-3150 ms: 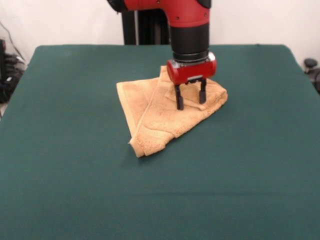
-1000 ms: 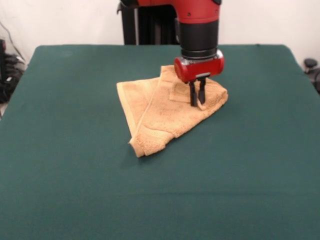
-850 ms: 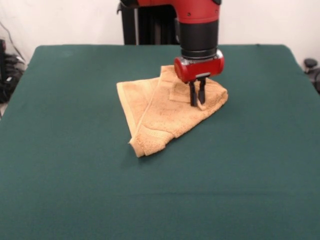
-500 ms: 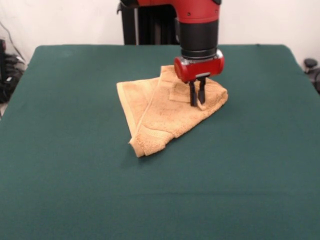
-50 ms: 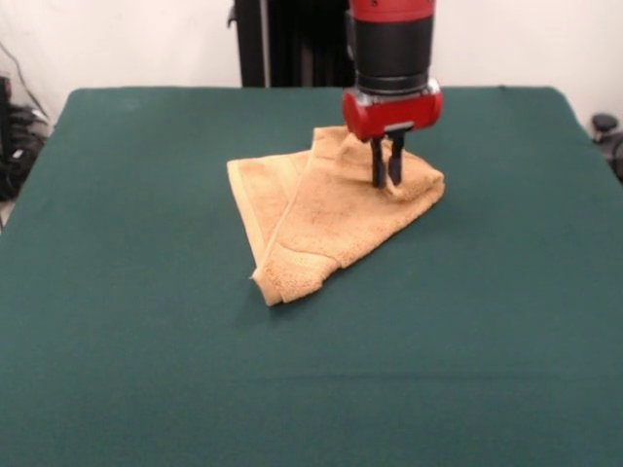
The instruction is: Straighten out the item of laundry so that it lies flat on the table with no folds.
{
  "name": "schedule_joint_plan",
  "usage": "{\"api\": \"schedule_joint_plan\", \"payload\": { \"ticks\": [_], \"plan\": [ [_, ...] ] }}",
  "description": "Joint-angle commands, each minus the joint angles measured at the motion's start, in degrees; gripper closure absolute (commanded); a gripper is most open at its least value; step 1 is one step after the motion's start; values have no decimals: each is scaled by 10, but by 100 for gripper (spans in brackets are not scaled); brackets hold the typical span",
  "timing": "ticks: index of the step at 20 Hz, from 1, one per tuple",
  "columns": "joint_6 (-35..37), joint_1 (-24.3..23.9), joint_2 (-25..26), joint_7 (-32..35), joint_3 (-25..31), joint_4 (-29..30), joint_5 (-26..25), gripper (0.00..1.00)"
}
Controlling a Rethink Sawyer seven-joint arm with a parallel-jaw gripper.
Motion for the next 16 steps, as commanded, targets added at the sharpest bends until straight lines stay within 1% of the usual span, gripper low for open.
{"api": "schedule_joint_plan", "payload": {
  "ticks": [1, 8, 16],
  "plan": [
    [91, 18, -28, 91, 30, 30, 51, 100],
    [120, 15, -48, 89, 36, 41, 69, 100],
    [155, 43, -73, 113, 26, 55, 107, 100]
  ]
}}
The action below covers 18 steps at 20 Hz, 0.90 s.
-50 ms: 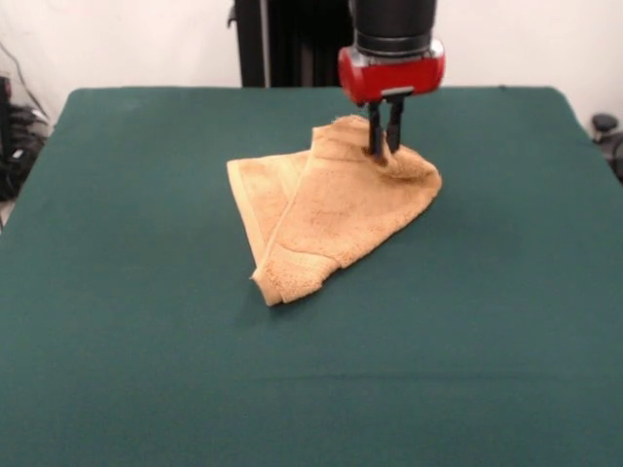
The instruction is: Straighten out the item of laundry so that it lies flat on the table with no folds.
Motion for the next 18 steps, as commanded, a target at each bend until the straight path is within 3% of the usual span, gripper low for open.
{"api": "schedule_joint_plan", "payload": {
  "ticks": [1, 12, 18],
  "plan": [
    [77, 44, -16, 117, 23, 42, 59, 100],
    [97, 106, -38, 160, -12, 56, 113, 100],
    [98, 169, -44, 194, -65, 58, 143, 100]
  ]
}}
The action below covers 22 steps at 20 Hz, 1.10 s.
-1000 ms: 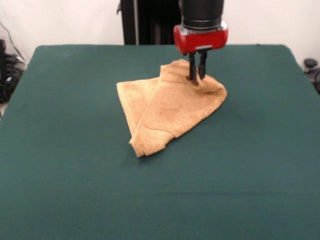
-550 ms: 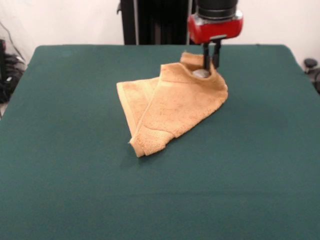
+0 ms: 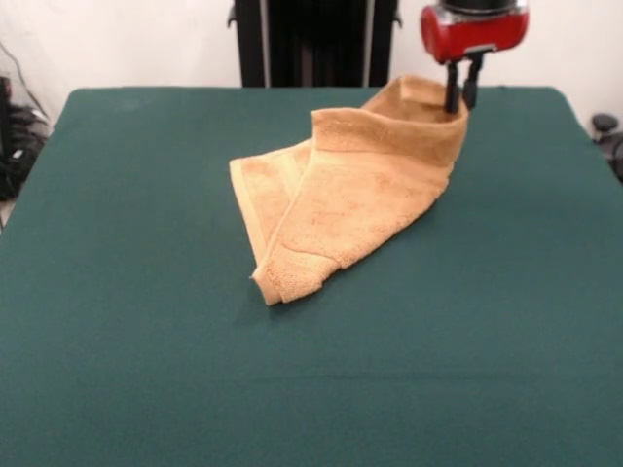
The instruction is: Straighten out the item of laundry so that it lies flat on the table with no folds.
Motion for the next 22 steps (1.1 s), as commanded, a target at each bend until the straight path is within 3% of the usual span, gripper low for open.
{"api": "schedule_joint_plan", "payload": {
  "ticks": [1, 11, 22],
  "plan": [
    [51, 70, -4, 200, -42, 33, 61, 100],
    [12, 151, 9, 239, -96, 38, 114, 100],
    [-34, 222, 39, 294, -154, 29, 130, 100]
  ]
}}
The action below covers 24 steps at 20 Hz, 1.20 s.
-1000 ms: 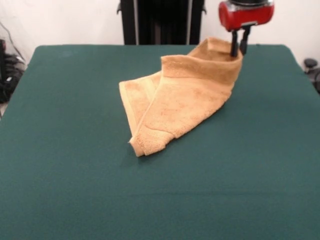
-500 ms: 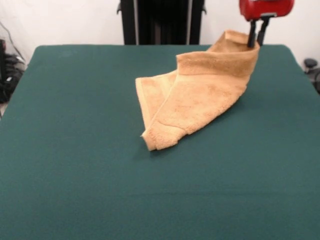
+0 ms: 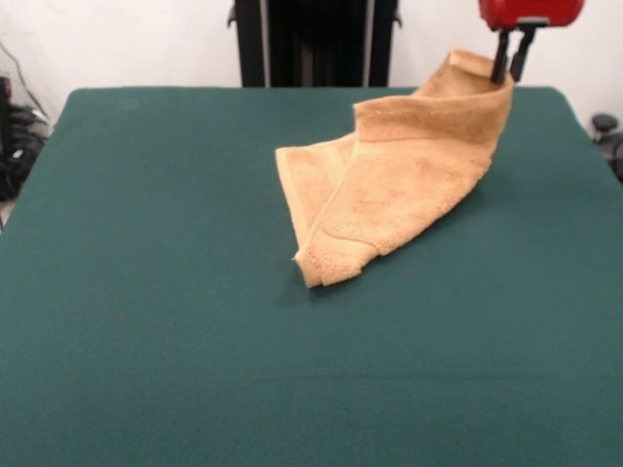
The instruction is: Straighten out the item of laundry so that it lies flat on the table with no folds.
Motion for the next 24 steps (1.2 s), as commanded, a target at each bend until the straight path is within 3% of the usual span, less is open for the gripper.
{"api": "schedule_joint_plan", "payload": {
  "ticks": [1, 9, 17, 24],
  "plan": [
    [-42, 59, 45, 199, -42, 28, 39, 100],
    [-159, 121, 95, 259, -99, 37, 65, 100],
    [-241, 151, 137, 269, -128, 47, 89, 100],
    [-274, 190, 173, 286, -152, 51, 128, 100]
  ]
}}
